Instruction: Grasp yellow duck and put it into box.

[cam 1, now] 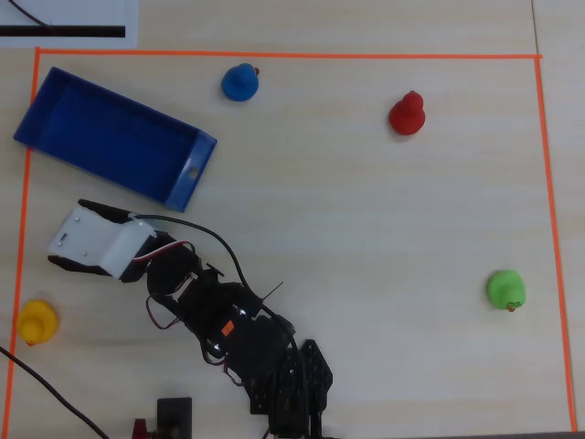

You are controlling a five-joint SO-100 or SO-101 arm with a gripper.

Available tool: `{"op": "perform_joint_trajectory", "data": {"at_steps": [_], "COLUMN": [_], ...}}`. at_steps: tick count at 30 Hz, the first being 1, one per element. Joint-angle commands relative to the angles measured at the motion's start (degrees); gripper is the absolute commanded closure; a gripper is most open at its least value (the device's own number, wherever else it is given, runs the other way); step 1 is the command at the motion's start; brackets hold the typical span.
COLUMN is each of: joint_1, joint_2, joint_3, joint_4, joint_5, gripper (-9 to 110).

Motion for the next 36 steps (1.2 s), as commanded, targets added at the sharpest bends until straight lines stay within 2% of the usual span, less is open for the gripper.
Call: {"op": "perform_joint_trajectory", "data": {"at_steps": [1,6,18,24,29,36], "joint_1": [-0.62,-5.27,-19.86,-23.91,-23.99,-19.95], "joint_2": [-0.26,-0.62,-3.87,-11.78,-16.96,-15.73], "joint_3": [-2.29,-2.37,-10.02,-10.63,-11.87,-14.33], "joint_4": [-1.23,-6.94,-7.21,-13.45,-15.38,-11.07], "joint_5": [0.70,-0.44,-3.60,-6.59,-6.42,-4.57], "gripper": [61,60,60,60,60,61]}}
